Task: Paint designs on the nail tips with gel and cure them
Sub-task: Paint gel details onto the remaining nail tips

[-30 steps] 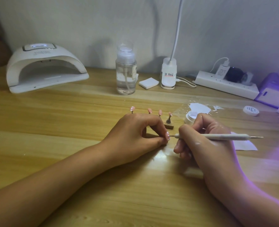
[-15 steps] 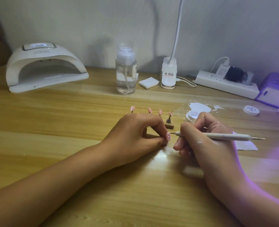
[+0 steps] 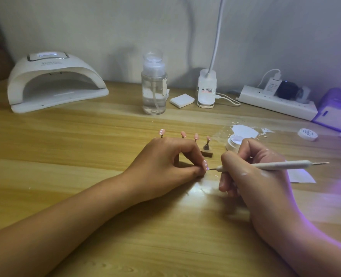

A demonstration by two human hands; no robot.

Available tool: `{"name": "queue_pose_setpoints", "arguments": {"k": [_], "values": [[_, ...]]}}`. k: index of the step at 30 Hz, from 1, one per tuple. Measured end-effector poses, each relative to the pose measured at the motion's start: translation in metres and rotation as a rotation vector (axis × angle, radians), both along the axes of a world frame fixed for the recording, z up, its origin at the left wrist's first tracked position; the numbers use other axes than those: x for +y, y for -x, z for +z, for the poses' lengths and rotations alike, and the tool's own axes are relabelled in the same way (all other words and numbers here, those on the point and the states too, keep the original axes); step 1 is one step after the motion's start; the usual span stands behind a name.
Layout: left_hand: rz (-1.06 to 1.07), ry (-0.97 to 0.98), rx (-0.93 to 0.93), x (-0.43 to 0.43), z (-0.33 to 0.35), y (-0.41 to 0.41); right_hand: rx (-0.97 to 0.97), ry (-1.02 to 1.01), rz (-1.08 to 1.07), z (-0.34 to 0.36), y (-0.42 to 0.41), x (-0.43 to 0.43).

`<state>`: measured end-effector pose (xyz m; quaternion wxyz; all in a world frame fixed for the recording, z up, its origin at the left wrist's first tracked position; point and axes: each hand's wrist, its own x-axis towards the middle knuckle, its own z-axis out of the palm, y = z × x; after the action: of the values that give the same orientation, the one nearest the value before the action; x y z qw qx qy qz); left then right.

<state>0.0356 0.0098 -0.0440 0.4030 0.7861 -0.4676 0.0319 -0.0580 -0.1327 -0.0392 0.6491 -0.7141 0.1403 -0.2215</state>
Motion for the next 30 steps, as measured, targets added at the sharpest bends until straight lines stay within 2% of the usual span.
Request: {"name": "queue_pose_setpoints", "arguments": {"k": [6, 21, 30], "values": [[-0.002, 0.006, 0.01, -0.0006, 0.0016, 0.0009, -0.004, 0.051, -0.006, -0.0046, -0.0019, -0.0019], [0.016, -0.004, 0.02, -0.0003, -0.0013, -0.0011, -0.014, 0.025, 0.0, -0.007, -0.0027, -0.0032], [0.013, 0.025, -0.043, 0.0012, -0.0056, -0.0036, -0.244, -0.202, -0.102, -0.001, 0.004, -0.0081]]}}
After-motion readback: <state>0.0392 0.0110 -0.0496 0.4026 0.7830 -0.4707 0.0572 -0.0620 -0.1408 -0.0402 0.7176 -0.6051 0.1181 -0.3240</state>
